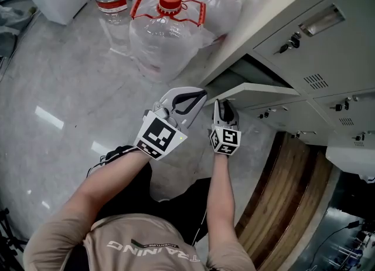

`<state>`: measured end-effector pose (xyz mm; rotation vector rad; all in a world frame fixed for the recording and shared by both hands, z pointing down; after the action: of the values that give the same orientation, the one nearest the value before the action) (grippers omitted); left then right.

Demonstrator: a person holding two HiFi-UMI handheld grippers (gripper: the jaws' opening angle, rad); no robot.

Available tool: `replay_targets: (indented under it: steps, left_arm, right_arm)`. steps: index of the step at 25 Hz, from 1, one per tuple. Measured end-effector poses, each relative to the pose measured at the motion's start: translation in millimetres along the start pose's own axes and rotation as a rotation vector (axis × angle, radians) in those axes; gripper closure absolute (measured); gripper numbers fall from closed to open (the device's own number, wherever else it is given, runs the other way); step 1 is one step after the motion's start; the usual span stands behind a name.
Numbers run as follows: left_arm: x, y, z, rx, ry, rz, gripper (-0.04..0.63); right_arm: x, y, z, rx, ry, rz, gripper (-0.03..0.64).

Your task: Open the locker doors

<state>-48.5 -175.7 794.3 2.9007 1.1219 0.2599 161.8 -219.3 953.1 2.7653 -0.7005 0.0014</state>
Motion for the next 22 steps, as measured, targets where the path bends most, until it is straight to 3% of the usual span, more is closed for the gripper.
replay_targets:
  steps: [7,13,22]
  left_arm:
    - [9,12,-4,0.012,-0.039,-0.010,0.589]
    - [31,30,-9,0.016,-0.053,-0.069,0.589]
    - [57,57,-17,-0.010,-0.034,-0.133,0.589]
  right_arm:
    - [-1,-56,-14,-0.042,-0.030,-0.009,0.531]
    - [9,-103,-27,-0.042,-0.025,-0.010,0.522]
    - [46,-162,-45,-0.031,-0.017,0.025,0.514]
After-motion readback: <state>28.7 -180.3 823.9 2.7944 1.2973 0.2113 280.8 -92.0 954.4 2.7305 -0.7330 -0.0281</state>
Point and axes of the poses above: the fingertips, and each gripper's own axes: y forward along the fingers, x to its right, z out of its top, the point moved 10 cm from there along -y, backward along the fingers, and after that the axes turned 7 degrees about y, right-handed, at the moved point
